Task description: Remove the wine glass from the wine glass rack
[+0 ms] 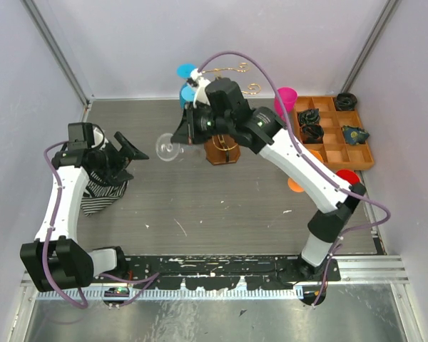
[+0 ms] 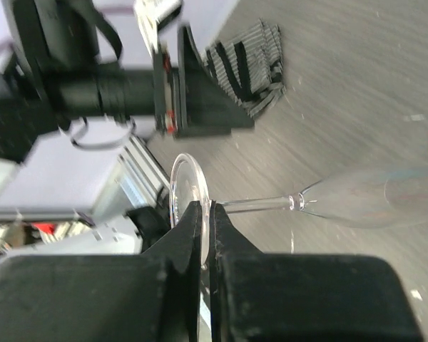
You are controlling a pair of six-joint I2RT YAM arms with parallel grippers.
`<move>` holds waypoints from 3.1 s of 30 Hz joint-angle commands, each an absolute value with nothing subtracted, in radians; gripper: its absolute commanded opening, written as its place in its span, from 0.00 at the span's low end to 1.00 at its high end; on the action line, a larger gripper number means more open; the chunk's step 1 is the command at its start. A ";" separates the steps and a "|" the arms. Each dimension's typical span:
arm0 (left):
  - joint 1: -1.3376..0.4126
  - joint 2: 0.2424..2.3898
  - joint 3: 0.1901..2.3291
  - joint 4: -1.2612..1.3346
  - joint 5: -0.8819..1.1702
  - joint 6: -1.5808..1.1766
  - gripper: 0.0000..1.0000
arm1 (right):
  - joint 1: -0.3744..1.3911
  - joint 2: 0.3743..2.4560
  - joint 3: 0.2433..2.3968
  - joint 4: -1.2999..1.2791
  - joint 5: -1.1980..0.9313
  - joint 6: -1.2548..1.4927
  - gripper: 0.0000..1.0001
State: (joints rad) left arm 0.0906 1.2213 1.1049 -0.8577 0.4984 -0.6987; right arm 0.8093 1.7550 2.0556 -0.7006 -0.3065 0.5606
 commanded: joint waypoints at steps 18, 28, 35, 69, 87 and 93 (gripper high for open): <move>0.115 1.230 1.148 -0.862 0.453 -0.714 0.98 | 1.317 1.783 1.872 -1.413 0.877 0.660 0.00; 0.148 1.229 1.173 -0.889 0.466 -0.689 0.99 | 1.322 1.958 1.709 -1.459 1.178 0.761 0.00; 0.156 1.231 1.155 -0.878 0.475 -0.690 0.99 | 1.318 2.067 1.588 -1.462 1.338 0.889 0.00; 0.161 1.243 1.171 -0.895 0.503 -0.678 0.99 | 1.045 2.388 1.487 -1.382 1.449 1.079 0.01; 0.161 1.248 1.170 -0.903 0.500 -0.669 0.99 | 1.013 2.267 1.369 -0.782 1.157 0.506 0.01; 0.161 1.252 1.174 -0.904 0.497 -0.667 0.99 | 1.014 2.281 1.377 -0.775 1.120 0.520 0.01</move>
